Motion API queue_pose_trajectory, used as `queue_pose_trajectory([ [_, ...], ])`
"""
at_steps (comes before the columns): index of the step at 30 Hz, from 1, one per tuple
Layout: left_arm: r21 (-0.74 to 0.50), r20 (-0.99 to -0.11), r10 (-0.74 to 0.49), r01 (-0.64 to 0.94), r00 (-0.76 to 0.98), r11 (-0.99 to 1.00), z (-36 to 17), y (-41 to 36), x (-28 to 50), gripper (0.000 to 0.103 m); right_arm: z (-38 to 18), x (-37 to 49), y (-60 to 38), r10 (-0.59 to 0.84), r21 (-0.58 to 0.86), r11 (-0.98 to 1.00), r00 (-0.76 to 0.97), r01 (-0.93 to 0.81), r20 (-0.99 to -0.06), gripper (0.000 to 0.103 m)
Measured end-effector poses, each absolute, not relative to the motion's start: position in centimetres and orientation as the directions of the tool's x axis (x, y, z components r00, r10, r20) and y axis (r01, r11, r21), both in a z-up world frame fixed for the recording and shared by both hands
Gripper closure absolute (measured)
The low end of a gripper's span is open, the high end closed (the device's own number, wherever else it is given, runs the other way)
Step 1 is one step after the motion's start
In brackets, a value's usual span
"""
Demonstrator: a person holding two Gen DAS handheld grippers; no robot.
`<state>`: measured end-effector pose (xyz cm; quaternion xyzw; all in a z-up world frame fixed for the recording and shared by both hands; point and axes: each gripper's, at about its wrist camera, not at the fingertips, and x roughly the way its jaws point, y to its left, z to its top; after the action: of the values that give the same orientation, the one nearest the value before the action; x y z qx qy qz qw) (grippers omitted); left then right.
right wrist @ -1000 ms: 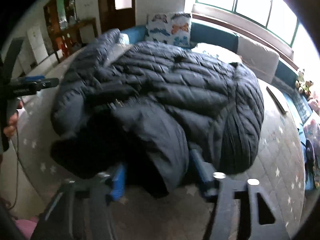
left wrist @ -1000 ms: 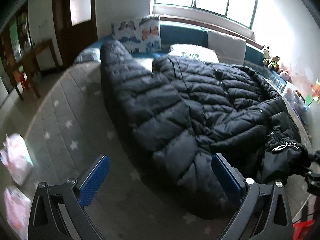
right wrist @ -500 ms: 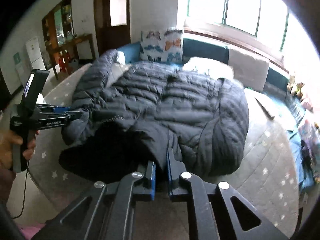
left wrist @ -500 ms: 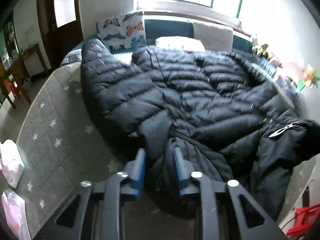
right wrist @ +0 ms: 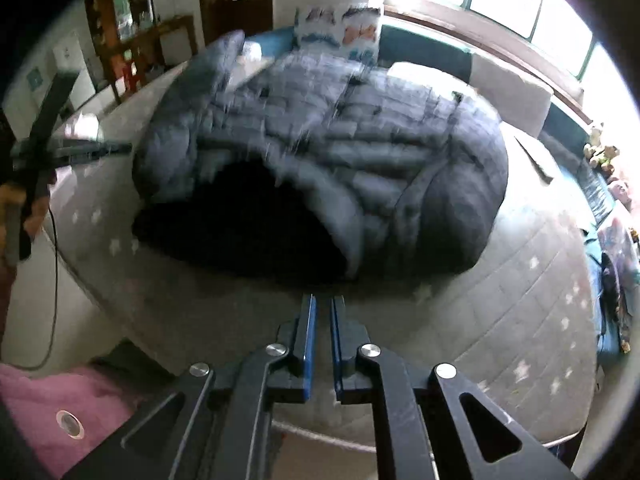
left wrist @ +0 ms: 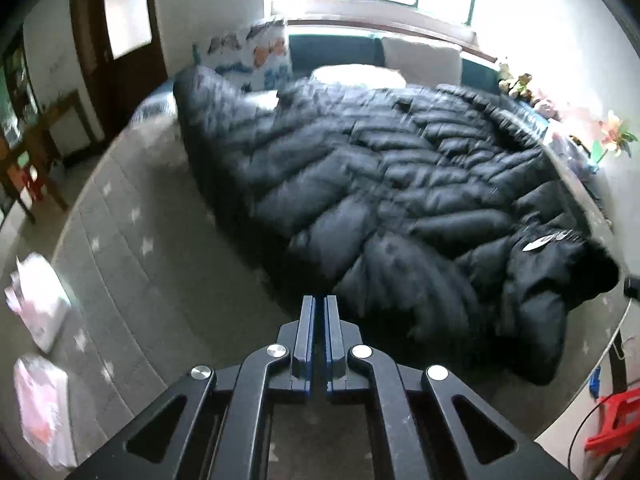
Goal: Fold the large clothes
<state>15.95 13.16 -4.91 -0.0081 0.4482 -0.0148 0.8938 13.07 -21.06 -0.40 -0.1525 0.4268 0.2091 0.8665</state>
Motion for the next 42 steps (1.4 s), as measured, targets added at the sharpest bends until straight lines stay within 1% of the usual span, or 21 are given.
queue_pose_trajectory([
  [1, -0.032, -0.791, -0.042, 0.027, 0.61, 0.999, -4.0, 12.8, 15.8, 0.098, 0.3, 13.2, -21.0, 0.241, -0.084, 0.864, 0.555, -0.497, -0.796, 0.09],
  [2, -0.051, -0.781, -0.068, 0.046, 0.621, 0.998, -3.1, 12.3, 16.4, 0.093, 1.7, 14.2, -20.8, 0.258, -0.082, 0.857, 0.562, -0.509, -0.786, 0.075],
  [3, -0.067, -0.776, -0.094, 0.067, 0.623, 0.996, -2.4, 11.8, 16.7, 0.079, 2.4, 14.8, -20.6, 0.267, -0.082, 0.853, 0.566, -0.515, -0.78, 0.048],
  [4, -0.076, -0.774, -0.109, 0.08, 0.623, 0.994, -1.9, 11.4, 17.4, 0.067, 3.1, 15.5, -20.4, 0.277, -0.084, 0.851, 0.578, -0.519, -0.768, 0.032],
  [5, -0.079, -0.772, -0.116, 0.087, 0.625, 0.993, -1.5, 10.9, 18.3, 0.04, 3.9, 17.0, -19.8, 0.291, -0.091, 0.848, 0.601, -0.523, -0.745, 0.014],
  [6, -0.069, -0.766, -0.111, 0.091, 0.634, 0.993, -1.1, 10.1, 19.3, 0.03, 4.0, 17.9, -19.5, 0.294, -0.102, 0.844, 0.612, -0.527, -0.734, 0.014],
  [8, -0.036, -0.765, -0.098, 0.11, 0.637, 0.993, -0.8, 8.8, 21.2, 0.03, 3.9, 20.2, -18.3, 0.276, -0.137, 0.838, 0.626, -0.529, -0.73, 0.014],
  [10, -0.024, -0.775, -0.108, 0.141, 0.623, 0.99, -0.9, 7.5, 23.9, 0.03, 3.2, 23.8, -17.0, 0.24, -0.168, 0.835, 0.621, -0.524, -0.746, 0.014],
  [11, -0.023, -0.783, -0.108, 0.145, 0.613, 0.989, -1.3, 7.2, 25.0, 0.03, 2.7, 25.6, -16.5, 0.237, -0.157, 0.835, 0.602, -0.528, -0.763, 0.014],
  [12, -0.027, -0.796, -0.112, 0.149, 0.595, 0.988, -1.8, 6.7, 26.4, 0.03, 2.0, 27.3, -16.0, 0.242, -0.138, 0.831, 0.573, -0.539, -0.783, 0.014],
  [15, -0.046, -0.836, -0.125, 0.158, 0.535, 0.986, -4.1, 5.8, 29.8, 0.03, 0.0, 30.7, -15.3, 0.206, -0.144, 0.838, 0.55, -0.526, -0.809, 0.014],
  [17, -0.011, -0.854, -0.092, 0.159, 0.512, 0.987, -5.9, 5.2, 31.1, 0.03, -1.6, 32.7, -15.0, 0.191, -0.136, 0.846, 0.532, -0.515, -0.825, 0.014],
  [20, 0.03, -0.88, -0.064, 0.188, 0.471, 0.982, -8.8, 3.8, 31.5, 0.03, -4.3, 33.6, -15.6, 0.185, -0.09, 0.846, 0.448, -0.526, -0.875, 0.014],
  [25, 0.07, -0.889, -0.062, 0.269, 0.453, 0.961, -11.2, 1.3, 29.8, 0.03, -9.3, 30.3, -15.5, 0.073, -0.181, 0.774, 0.368, -0.607, -0.927, 0.015],
  [27, 0.104, -0.883, -0.055, 0.306, 0.467, 0.946, -11.7, 0.1, 28.4, 0.03, -9.2, 28.7, -15.9, 0.077, -0.194, 0.77, 0.391, -0.607, -0.917, 0.015],
  [29, 0.125, -0.873, -0.051, 0.324, 0.485, 0.938, -11.7, -0.4, 26.8, 0.03, -8.8, 27.3, -16.6, 0.097, -0.163, 0.775, 0.37, -0.61, -0.924, 0.015],
  [32, 0.069, -0.872, -0.124, 0.371, 0.473, 0.926, -10.6, -1.0, 24.9, 0.03, -8.6, 25.0, -17.1, 0.106, -0.15, 0.764, 0.351, -0.628, -0.93, 0.015],
  [34, 0.066, -0.868, -0.149, 0.407, 0.473, 0.911, -10.1, -1.7, 23.6, 0.03, -8.4, 23.0, -17.2, 0.109, -0.139, 0.736, 0.319, -0.663, -0.941, 0.015],
  [38, 0.149, -0.867, -0.129, 0.497, 0.482, 0.855, -11.2, -3.9, 19.9, 0.03, -8.5, 18.5, -17.2, 0.063, -0.196, 0.671, 0.319, -0.715, -0.946, 0.015],
  [40, 0.2, -0.855, -0.102, 0.505, 0.508, 0.839, -11.9, -4.8, 18.3, 0.03, -8.8, 16.7, -17.4, 0.058, -0.182, 0.652, 0.288, -0.736, -0.956, 0.015],
  [42, 0.217, -0.85, -0.097, 0.512, 0.517, 0.831, -11.9, -5.1, 17.4, 0.03, -8.6, 15.3, -17.8, 0.035, -0.2, 0.631, 0.285, -0.749, -0.958, 0.014],
])
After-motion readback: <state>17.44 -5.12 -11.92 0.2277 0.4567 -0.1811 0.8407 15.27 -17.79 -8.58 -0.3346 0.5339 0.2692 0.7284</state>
